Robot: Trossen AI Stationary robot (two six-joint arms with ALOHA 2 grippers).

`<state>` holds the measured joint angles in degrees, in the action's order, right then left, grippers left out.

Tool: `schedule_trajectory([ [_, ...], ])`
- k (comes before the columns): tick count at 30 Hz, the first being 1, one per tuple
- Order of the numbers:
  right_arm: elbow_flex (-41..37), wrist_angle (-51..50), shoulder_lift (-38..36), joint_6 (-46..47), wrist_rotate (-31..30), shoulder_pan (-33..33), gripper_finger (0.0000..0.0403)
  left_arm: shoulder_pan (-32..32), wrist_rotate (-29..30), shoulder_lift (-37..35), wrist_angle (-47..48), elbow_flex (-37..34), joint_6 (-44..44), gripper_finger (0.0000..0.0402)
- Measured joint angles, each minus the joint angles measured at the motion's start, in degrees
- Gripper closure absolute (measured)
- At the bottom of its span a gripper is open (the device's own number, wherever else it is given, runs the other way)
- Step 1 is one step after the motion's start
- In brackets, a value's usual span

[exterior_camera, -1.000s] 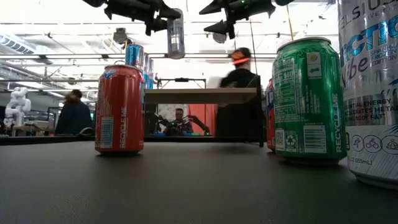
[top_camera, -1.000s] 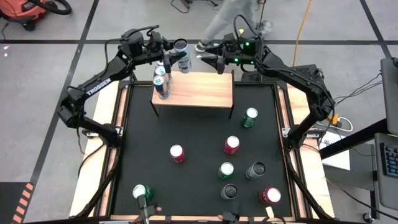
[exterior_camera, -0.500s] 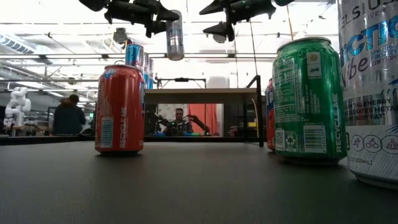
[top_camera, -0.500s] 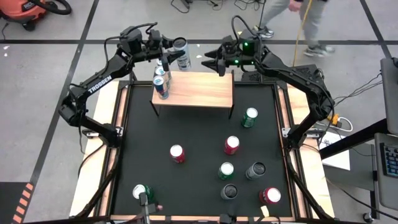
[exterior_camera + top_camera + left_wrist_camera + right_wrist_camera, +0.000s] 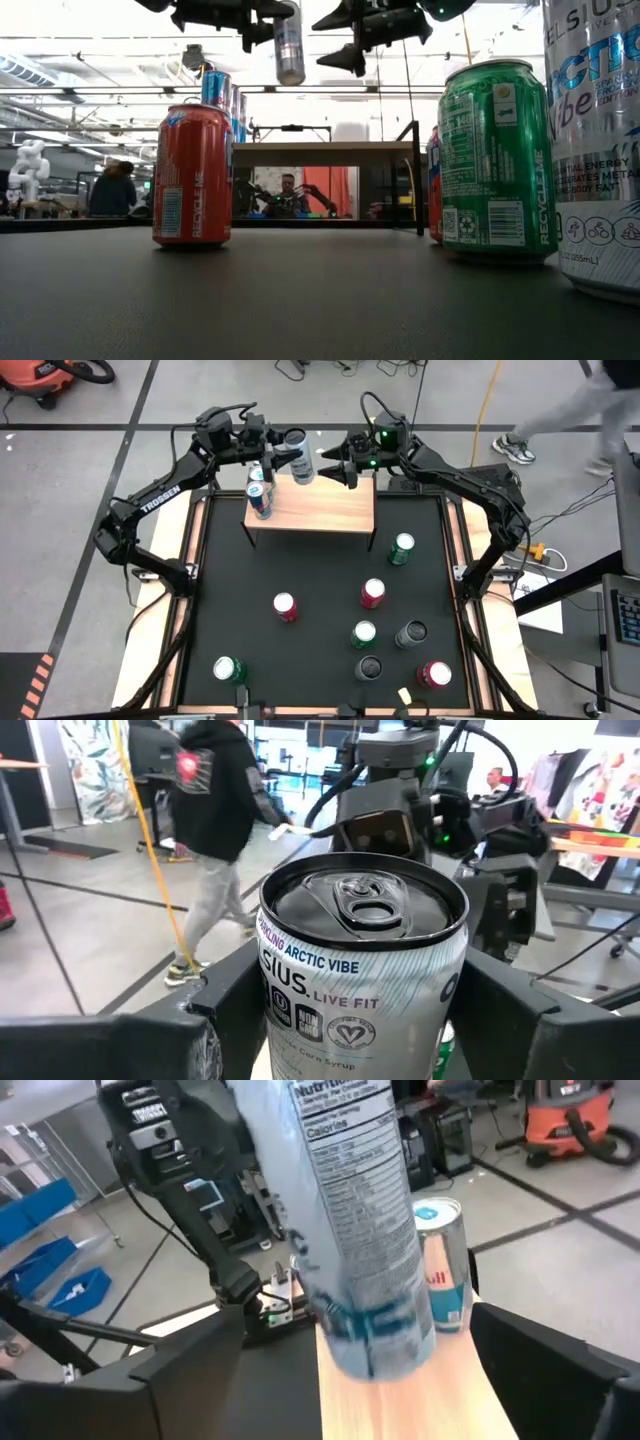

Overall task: Place canned beverage on shelf
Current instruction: Put the top white-blue soda can on the shelf

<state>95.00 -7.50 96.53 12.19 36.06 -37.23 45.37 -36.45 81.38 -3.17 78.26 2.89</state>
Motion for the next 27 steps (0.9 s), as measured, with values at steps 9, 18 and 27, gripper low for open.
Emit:
schedule_trajectory([
  [9, -0.04, 1.56, 1.55, -4.69, -3.12, 2.95, 0.0020, -2.47, 4.29, 0.00, -5.15, -0.01, 4.49, 0.0149],
  [18, -0.02, 6.17, 2.54, -9.00, -7.68, 5.15, 0.0023, -4.85, 5.05, 0.02, -5.91, -0.02, 7.32, 0.0149],
  [27, 0.02, 7.31, 2.87, -10.34, -7.59, 5.98, 0.0061, -5.82, 6.88, 0.02, -5.89, -0.02, 7.24, 0.0149],
])
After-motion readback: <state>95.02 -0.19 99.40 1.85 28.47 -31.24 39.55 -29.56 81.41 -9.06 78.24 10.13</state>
